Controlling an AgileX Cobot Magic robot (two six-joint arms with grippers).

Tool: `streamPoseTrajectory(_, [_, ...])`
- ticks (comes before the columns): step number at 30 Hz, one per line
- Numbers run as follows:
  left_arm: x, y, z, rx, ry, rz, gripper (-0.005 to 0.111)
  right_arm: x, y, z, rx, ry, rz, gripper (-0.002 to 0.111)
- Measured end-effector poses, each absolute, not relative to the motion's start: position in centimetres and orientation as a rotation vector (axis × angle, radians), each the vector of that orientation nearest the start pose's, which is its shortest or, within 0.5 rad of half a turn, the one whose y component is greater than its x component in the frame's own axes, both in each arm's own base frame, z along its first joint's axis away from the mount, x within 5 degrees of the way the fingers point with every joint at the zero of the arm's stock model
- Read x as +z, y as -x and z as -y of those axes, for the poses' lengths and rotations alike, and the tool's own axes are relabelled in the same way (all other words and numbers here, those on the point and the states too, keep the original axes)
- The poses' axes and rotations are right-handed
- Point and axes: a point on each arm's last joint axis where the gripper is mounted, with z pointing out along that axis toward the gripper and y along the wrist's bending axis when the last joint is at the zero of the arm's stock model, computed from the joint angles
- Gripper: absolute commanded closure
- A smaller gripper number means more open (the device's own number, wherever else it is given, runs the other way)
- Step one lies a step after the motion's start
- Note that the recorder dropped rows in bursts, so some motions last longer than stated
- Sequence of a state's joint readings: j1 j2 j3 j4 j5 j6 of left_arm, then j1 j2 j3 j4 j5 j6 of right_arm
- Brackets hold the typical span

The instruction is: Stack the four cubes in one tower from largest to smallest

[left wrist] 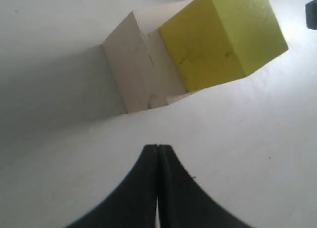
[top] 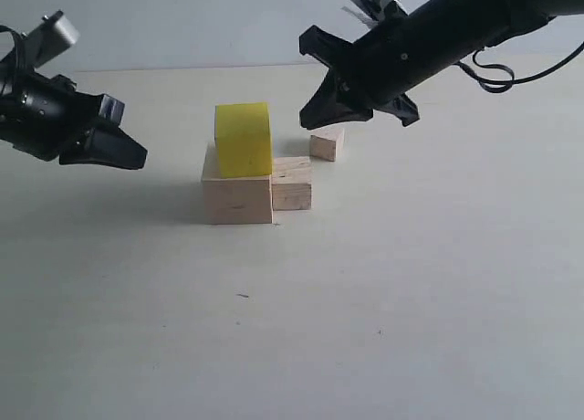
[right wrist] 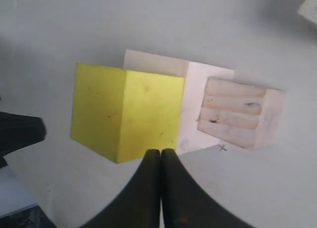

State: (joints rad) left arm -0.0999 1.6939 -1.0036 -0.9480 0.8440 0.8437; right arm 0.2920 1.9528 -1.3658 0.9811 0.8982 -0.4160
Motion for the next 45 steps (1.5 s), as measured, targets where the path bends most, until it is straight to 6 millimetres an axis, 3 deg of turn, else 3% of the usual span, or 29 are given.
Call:
streamPoseTrajectory(6, [18.3, -32.2, 8.9, -0.929, -0.409, -2.61, 0.107, 20.1, -36.9, -17.8, 1.266, 0.152, -2.699, 0.108])
streamPoseTrajectory(16, [16.5, -33.0, 9.3, -0.981, -0.39, -2.588, 0.107, 19.1, -37.1, -17.9, 1.266, 0.137, -2.715, 0.108])
streamPoseTrajectory(28, [16.8, -34.5, 9.5, -0.975, -0.403, -2.553, 0.107, 16.6, -38.0, -18.6, 1.378, 0.052, -2.687, 0.108])
streamPoseTrajectory(45, [16.8, -34.5, 9.5, -0.973, -0.413, -2.547, 0.107, 16.6, -37.8, -18.8, 1.447, 0.08, -2.676, 0.108])
